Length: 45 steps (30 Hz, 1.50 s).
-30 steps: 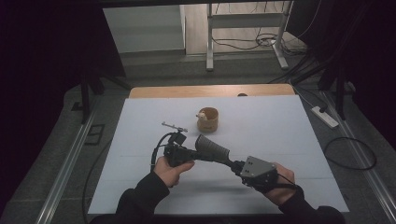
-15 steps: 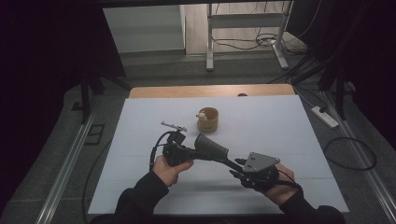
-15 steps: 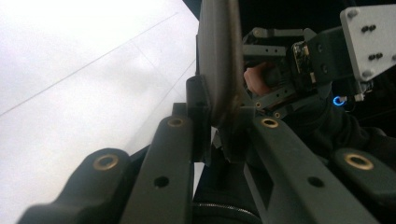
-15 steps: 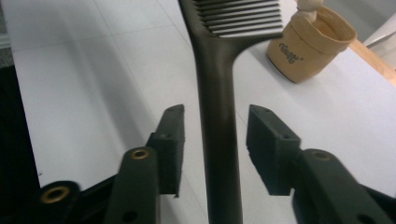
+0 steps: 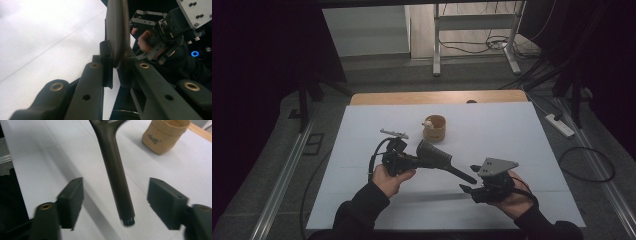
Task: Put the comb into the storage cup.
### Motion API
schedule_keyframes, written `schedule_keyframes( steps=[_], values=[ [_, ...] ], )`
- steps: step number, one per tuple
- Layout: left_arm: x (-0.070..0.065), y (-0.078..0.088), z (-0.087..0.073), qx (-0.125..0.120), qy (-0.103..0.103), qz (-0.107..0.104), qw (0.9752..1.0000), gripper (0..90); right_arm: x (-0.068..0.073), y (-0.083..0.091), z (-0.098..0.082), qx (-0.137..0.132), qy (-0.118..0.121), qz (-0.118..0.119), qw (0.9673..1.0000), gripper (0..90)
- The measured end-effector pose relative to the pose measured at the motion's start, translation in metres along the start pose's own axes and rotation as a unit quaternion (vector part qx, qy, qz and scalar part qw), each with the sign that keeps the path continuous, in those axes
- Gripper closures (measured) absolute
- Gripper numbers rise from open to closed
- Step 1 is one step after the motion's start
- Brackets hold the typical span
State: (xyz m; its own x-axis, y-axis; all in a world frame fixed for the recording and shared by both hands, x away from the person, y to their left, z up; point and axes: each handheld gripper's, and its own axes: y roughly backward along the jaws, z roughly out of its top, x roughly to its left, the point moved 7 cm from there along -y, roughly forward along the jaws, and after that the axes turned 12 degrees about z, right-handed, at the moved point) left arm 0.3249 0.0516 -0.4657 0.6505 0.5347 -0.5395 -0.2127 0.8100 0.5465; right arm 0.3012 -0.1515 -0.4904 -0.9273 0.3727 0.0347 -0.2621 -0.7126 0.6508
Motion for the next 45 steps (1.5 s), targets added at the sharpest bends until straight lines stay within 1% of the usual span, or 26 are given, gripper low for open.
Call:
schedule_keyframes(
  steps=[4,7,8,10,14,17,20,26,33,36,40,45],
  values=[
    [0.001,0.004,0.002,-0.006,-0.007,0.013,0.9999,83.1,-0.003,0.001,-0.004,0.006,-0.017,0.002,0.9998,19.4],
    [0.003,0.007,0.003,-0.010,-0.014,0.029,0.9994,83.1,-0.005,0.002,-0.008,0.011,-0.033,0.004,0.9994,14.8],
    [0.003,0.008,0.003,-0.011,-0.016,0.031,0.9993,83.1,-0.006,0.002,-0.009,0.014,-0.040,0.005,0.9991,12.9],
    [0.004,0.010,0.004,-0.013,-0.019,0.035,0.9991,83.1,-0.007,0.003,-0.011,0.015,-0.046,0.006,0.9988,10.8],
    [0.006,0.014,0.006,-0.018,-0.026,0.047,0.9984,83.1,-0.009,0.005,-0.017,0.028,-0.064,0.007,0.9976,6.1],
    [0.007,0.018,0.008,-0.021,-0.031,0.058,0.9976,83.1,-0.010,0.005,-0.021,0.037,-0.072,0.014,0.9966,3.6],
    [0.010,0.022,0.009,-0.026,-0.032,0.065,0.9970,83.1,-0.009,0.006,-0.025,0.043,-0.069,0.016,0.9965,0.0],
    [0.015,0.031,0.013,-0.033,-0.037,0.082,0.9954,83.1,-0.010,0.010,-0.032,0.048,-0.074,0.010,0.9961,0.0],
    [0.022,0.041,0.022,-0.039,-0.045,0.106,0.9925,83.1,-0.013,0.017,-0.039,0.047,-0.080,0.000,0.9957,0.0],
    [0.024,0.046,0.025,-0.043,-0.045,0.112,0.9918,83.1,-0.015,0.021,-0.044,0.049,-0.084,-0.006,0.9953,0.0],
    [0.027,0.049,0.030,-0.047,-0.042,0.117,0.9911,83.1,-0.018,0.024,-0.052,0.053,-0.095,-0.016,0.9939,0.0],
    [0.030,0.052,0.035,-0.048,-0.043,0.124,0.9901,83.1,-0.021,0.030,-0.055,0.047,-0.105,-0.031,0.9929,0.0]
  ],
)
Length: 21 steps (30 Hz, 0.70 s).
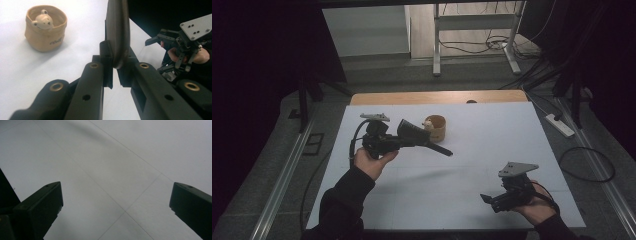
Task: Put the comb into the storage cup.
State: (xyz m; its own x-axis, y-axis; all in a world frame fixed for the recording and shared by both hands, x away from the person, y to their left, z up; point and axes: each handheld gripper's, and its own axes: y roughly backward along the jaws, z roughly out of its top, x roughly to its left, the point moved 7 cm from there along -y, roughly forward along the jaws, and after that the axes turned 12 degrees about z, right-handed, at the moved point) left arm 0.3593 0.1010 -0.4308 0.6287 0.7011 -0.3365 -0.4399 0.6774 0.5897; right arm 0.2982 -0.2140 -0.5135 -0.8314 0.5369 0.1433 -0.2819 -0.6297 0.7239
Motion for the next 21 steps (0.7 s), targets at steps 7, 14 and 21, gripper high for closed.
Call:
schedule_keyframes(
  steps=[7,14,21],
  values=[
    [0.005,0.005,0.011,-0.008,-0.004,0.012,0.9999,83.1,-0.007,0.008,-0.010,0.001,-0.017,-0.013,0.9998,0.0],
    [0.010,0.012,0.023,-0.014,-0.003,0.021,0.9997,83.1,-0.015,0.020,-0.024,0.000,-0.047,-0.031,0.9984,0.0],
    [0.014,0.014,0.032,-0.016,-0.002,0.028,0.9995,83.1,-0.020,0.031,-0.035,0.000,-0.074,-0.047,0.9961,0.0]
  ],
)
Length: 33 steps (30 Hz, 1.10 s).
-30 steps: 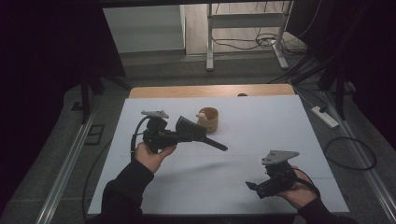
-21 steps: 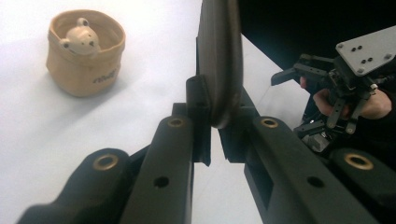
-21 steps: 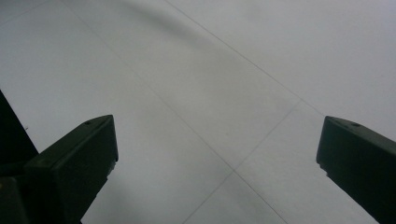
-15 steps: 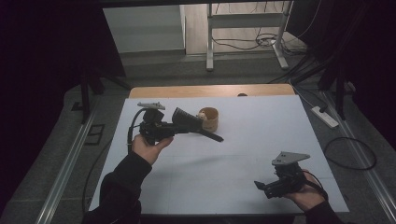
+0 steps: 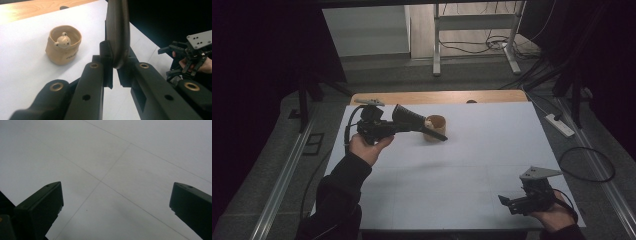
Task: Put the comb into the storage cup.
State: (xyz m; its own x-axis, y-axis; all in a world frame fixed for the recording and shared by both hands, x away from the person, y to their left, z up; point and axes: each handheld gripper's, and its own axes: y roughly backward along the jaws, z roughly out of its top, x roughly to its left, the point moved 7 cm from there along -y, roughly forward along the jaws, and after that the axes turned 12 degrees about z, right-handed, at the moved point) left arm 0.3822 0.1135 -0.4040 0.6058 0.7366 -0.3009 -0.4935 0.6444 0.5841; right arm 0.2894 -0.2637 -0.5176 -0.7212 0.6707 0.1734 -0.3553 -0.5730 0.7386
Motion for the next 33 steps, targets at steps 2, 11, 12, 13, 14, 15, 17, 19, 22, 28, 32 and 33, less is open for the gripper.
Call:
schedule_keyframes(
  steps=[2,11,12,13,14,15,17,19,22,28,32,33],
  values=[
    [0.001,0.000,0.003,0.000,0.000,0.004,1.0000,83.1,-0.002,0.004,-0.001,-0.009,-0.013,-0.004,0.9999,0.0],
    [0.010,-0.003,0.016,0.002,0.003,0.022,0.9997,83.1,-0.004,0.014,-0.006,-0.013,-0.031,-0.014,0.9994,0.0],
    [0.011,-0.003,0.017,0.002,0.004,0.023,0.9997,83.1,-0.004,0.015,-0.007,-0.012,-0.029,-0.015,0.9994,0.0],
    [0.012,-0.003,0.019,0.002,0.005,0.025,0.9997,83.1,-0.003,0.015,-0.007,-0.013,-0.029,-0.015,0.9994,0.0],
    [0.013,-0.004,0.020,0.002,0.005,0.026,0.9996,83.1,-0.003,0.016,-0.007,-0.013,-0.029,-0.015,0.9994,0.0],
    [0.013,-0.004,0.021,0.002,0.006,0.028,0.9996,83.1,-0.003,0.017,-0.008,-0.013,-0.030,-0.015,0.9994,0.0],
    [0.015,-0.005,0.024,0.003,0.007,0.031,0.9995,83.1,-0.002,0.018,-0.008,-0.016,-0.033,-0.015,0.9992,0.0],
    [0.017,-0.007,0.026,0.004,0.006,0.037,0.9993,83.1,-0.002,0.020,-0.009,-0.018,-0.036,-0.015,0.9991,0.0],
    [0.019,-0.009,0.029,0.004,0.007,0.041,0.9991,83.1,-0.002,0.021,-0.010,-0.021,-0.037,-0.016,0.9990,0.0],
    [0.024,-0.015,0.036,0.004,0.010,0.050,0.9987,83.1,-0.001,0.023,-0.012,-0.019,-0.038,-0.015,0.9990,0.0],
    [0.028,-0.019,0.041,0.004,0.011,0.056,0.9984,83.1,0.000,0.024,-0.012,-0.019,-0.032,-0.018,0.9991,0.0],
    [0.029,-0.020,0.042,0.004,0.012,0.058,0.9983,83.1,0.000,0.024,-0.012,-0.019,-0.032,-0.018,0.9992,0.0]
  ],
)
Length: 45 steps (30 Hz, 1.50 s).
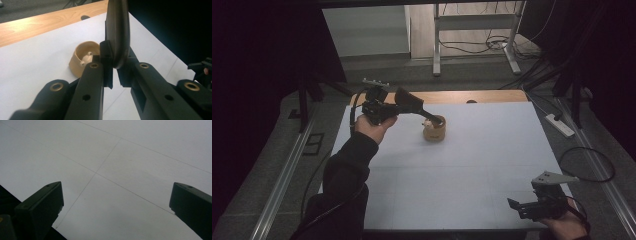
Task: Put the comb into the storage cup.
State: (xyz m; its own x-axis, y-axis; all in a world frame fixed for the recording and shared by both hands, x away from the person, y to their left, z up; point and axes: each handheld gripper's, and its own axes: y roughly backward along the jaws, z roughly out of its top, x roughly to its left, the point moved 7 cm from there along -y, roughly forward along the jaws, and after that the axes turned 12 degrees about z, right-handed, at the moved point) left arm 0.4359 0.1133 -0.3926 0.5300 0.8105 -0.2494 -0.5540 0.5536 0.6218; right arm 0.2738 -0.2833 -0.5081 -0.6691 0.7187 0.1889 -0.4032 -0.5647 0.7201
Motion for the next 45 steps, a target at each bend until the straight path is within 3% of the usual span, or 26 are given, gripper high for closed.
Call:
schedule_keyframes(
  steps=[18,27,45],
  values=[
    [0.014,-0.022,0.011,0.016,0.002,0.033,0.9993,83.1,-0.001,0.000,-0.001,0.002,-0.003,0.003,1.0000,0.0],
    [0.022,-0.034,0.009,0.029,0.007,0.039,0.9988,83.1,-0.001,-0.001,-0.001,0.004,-0.003,0.004,1.0000,0.0],
    [0.025,-0.063,0.000,0.062,0.008,0.045,0.9970,83.1,0.000,-0.001,-0.001,0.004,-0.003,0.008,1.0000,0.0]
  ],
)
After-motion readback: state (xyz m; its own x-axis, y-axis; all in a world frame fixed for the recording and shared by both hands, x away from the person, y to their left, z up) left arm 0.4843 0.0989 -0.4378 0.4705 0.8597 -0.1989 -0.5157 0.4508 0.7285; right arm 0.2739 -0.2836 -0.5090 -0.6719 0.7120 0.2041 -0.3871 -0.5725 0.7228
